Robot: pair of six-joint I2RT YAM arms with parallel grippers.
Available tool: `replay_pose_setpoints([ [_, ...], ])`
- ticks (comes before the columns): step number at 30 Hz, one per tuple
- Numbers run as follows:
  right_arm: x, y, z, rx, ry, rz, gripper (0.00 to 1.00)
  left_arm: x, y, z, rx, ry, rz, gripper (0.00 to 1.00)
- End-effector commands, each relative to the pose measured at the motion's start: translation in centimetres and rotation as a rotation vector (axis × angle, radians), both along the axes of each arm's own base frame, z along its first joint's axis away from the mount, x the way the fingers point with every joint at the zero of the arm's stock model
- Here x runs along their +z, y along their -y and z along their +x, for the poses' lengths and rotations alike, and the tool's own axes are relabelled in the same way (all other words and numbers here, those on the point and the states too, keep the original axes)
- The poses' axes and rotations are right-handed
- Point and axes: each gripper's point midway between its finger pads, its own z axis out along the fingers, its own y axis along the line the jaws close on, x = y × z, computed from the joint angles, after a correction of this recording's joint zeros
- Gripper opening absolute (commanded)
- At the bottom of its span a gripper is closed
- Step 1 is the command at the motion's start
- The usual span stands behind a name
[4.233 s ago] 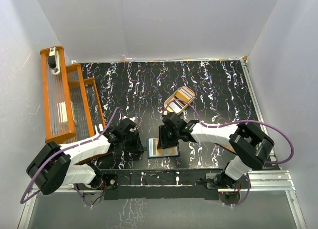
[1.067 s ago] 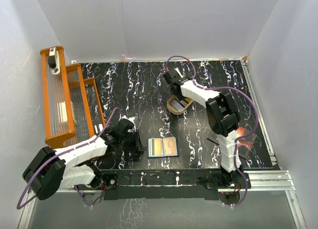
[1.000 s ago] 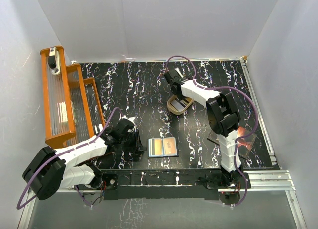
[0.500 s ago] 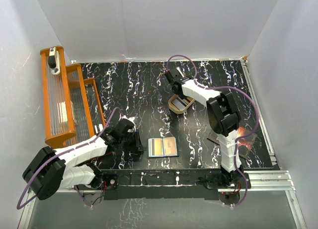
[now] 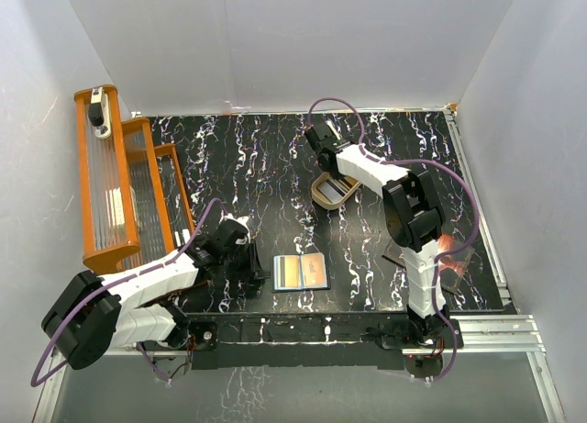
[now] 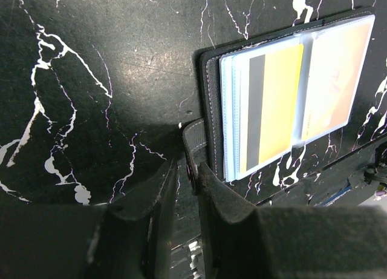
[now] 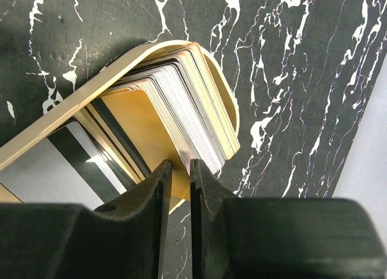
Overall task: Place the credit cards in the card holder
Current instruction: Pick up the credit card from the storage box.
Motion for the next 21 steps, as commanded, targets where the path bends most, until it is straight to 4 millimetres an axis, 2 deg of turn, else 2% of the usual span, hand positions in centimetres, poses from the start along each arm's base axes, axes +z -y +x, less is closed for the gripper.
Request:
replay_pose_setpoints([
  [1,4.1,0.2,1.9,-0.020,0.112,0.017,0.14,0.6,-0.2,0.3,0.001,0.017,0.009,0.19],
  [10,4.7,-0.9,1.4,0.006,0.094,0.097,0.00,0.9,-0.2,0.2,0.001,0.019,0.006,0.19],
  [21,5.3,-2.7,-0.7,0.032,0.054,0.251,0.00,1.9,-0.3,0.4,0.006,0.037,0.006,0.23],
])
